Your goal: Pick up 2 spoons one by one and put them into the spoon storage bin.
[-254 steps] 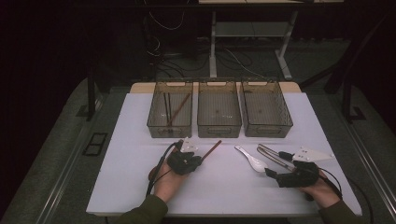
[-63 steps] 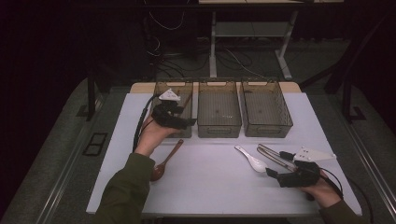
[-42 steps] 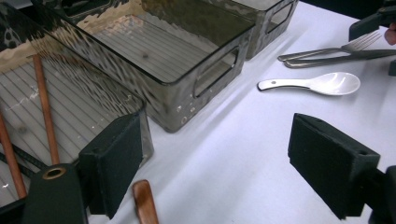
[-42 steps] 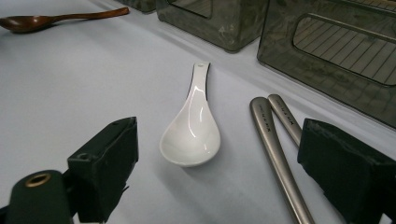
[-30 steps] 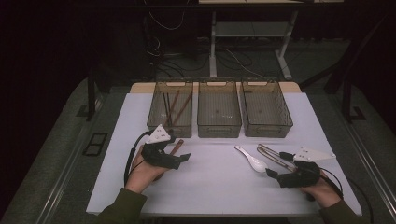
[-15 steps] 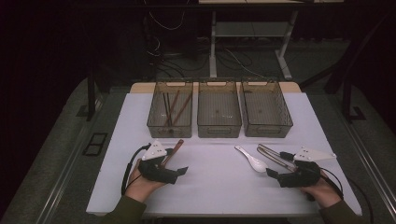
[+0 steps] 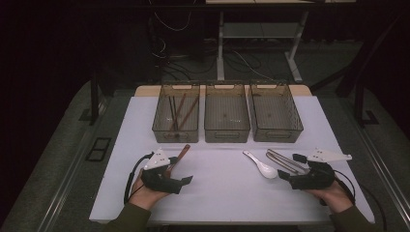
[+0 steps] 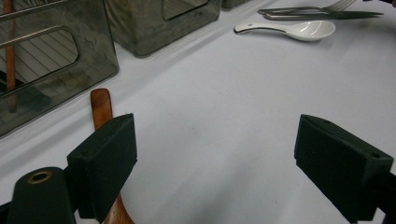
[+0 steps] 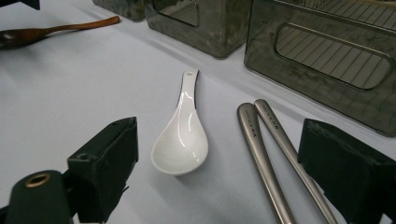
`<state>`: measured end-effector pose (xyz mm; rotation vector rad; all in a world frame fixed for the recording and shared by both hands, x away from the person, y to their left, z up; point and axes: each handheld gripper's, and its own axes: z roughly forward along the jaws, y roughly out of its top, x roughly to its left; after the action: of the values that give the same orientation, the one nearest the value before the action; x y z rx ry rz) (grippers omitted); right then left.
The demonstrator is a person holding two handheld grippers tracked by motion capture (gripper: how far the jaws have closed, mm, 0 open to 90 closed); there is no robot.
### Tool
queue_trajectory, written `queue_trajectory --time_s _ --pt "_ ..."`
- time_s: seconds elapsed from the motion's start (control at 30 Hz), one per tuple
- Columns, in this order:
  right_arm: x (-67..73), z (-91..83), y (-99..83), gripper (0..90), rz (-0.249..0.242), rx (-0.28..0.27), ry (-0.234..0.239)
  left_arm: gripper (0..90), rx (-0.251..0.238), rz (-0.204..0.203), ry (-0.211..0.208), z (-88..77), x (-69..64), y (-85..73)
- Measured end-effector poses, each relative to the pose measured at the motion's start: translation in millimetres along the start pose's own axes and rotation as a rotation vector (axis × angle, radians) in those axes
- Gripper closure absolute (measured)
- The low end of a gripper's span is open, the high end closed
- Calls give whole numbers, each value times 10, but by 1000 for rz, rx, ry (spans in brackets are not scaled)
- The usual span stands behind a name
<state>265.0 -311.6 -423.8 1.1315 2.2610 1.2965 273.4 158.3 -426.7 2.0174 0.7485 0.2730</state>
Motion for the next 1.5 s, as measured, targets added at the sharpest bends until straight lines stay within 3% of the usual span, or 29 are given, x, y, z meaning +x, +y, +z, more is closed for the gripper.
queue_trajectory --time_s 0.1,0.23,0.57,0.67,0.87,1.2,1.5 --pt "2 -7 34 124 -11 20 49 123 -2 0 -2 2 3 -3" --pt "26 45 90 141 -32 42 42 124 0 -1 -7 11 4 -7" --pt "-9 209 279 156 -14 55 41 125 0 -5 -11 18 6 -11" --pt "-33 274 325 221 -7 64 63 126 -2 -2 -13 20 5 -10" --pt "-30 393 392 248 -16 91 78 127 -3 0 -20 27 10 -11" --pt "4 447 317 393 -16 138 105 128 -3 6 -31 38 8 -11" --pt "38 472 235 450 -35 190 104 127 -4 3 -37 36 12 -12"
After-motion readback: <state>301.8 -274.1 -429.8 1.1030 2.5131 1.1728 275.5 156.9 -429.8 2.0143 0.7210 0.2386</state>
